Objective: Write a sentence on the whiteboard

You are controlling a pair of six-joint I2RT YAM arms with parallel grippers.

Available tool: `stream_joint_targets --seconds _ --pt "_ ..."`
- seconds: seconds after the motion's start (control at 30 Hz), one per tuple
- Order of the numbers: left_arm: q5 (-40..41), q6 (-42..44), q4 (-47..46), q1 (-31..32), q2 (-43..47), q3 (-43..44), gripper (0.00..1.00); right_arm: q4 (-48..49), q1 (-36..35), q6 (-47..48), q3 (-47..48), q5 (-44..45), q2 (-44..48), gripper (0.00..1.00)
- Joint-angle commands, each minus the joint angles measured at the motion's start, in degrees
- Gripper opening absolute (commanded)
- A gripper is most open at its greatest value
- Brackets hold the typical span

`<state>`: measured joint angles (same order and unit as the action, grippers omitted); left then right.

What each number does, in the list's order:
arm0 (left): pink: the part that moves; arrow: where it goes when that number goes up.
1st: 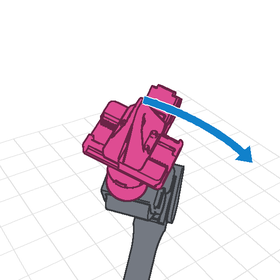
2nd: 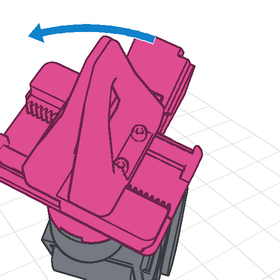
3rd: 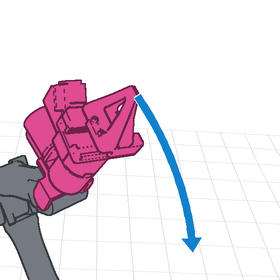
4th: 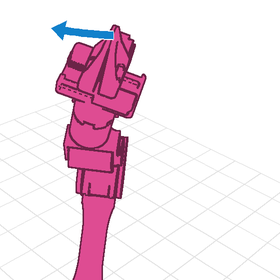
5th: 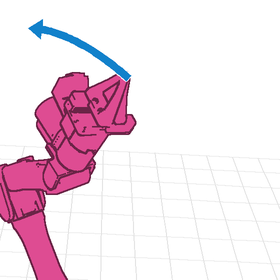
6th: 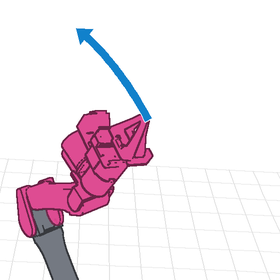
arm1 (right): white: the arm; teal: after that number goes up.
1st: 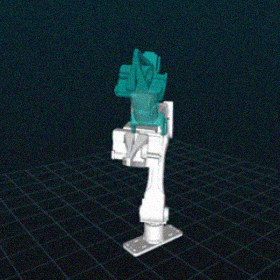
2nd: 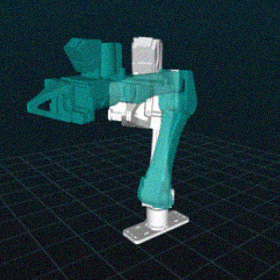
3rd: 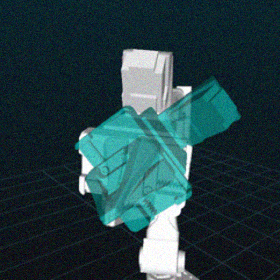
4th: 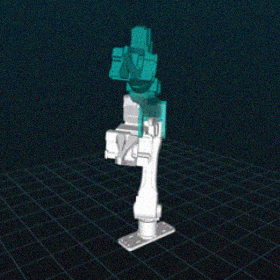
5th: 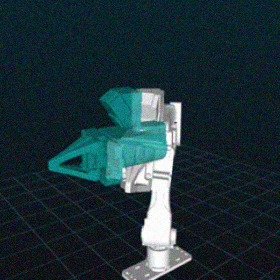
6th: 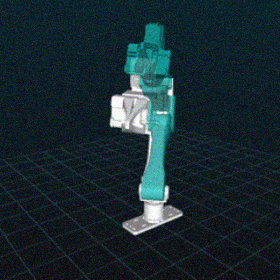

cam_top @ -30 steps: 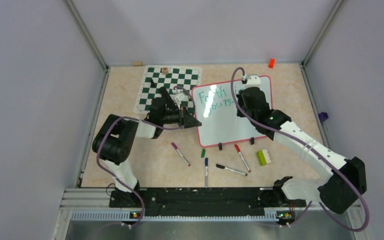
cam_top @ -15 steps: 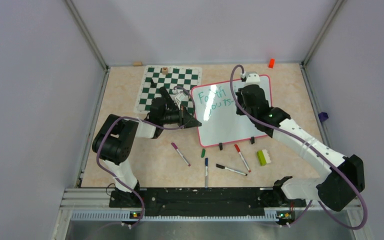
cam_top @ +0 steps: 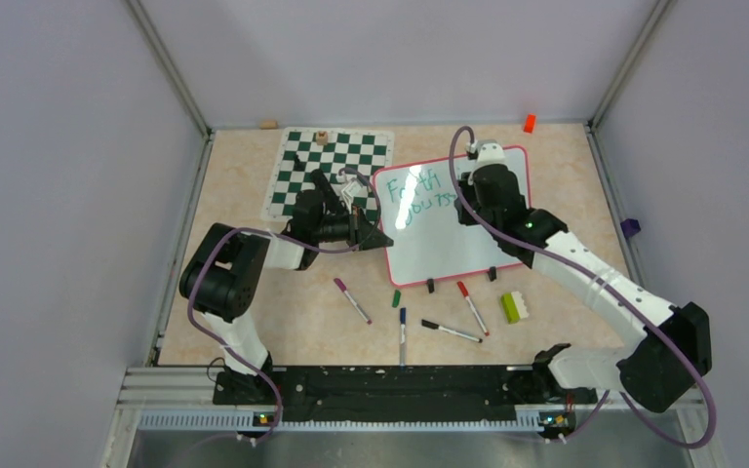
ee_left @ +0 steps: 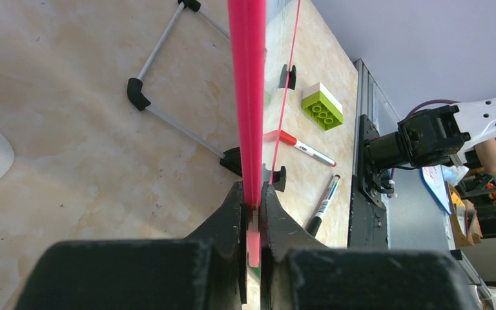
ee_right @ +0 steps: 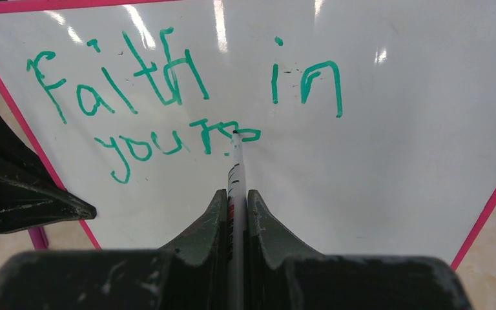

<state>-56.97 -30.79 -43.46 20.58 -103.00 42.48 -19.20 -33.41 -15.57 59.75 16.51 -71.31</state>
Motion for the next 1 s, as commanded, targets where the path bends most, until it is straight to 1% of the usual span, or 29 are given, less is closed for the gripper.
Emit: stream_joint_targets --seconds 0.0,0.17,0.37,0.7,0.8,0.97 --pt "-1.6 2.5 2.9 0.5 1.4 0.0 0.00 -1.2 0.9 0.0 -0.9 -0.2 0.5 0.00" --pt "-1.6 2.5 3.0 0.5 1.3 0.0 0.00 -2.5 0.9 -0.8 -2.7 1.9 1.7 0.00" --pt "-1.7 2.5 3.0 0.5 1.3 0.1 0.00 -3.9 0.9 -1.0 -3.9 2.1 2.5 0.00" --pt "-1.5 2.6 3.1 0.4 1.3 0.1 0.00 -4.1 0.9 -2.0 -1.8 9.6 1.4 0.00" --pt "-1.6 2.6 3.1 0.4 1.3 0.1 0.00 -4.0 0.9 -2.1 -1.0 8.3 1.6 0.00" --pt "-1.6 2.6 3.1 0.5 1.3 0.1 0.00 -2.5 0.9 -0.8 -0.8 5.6 5.1 0.00"
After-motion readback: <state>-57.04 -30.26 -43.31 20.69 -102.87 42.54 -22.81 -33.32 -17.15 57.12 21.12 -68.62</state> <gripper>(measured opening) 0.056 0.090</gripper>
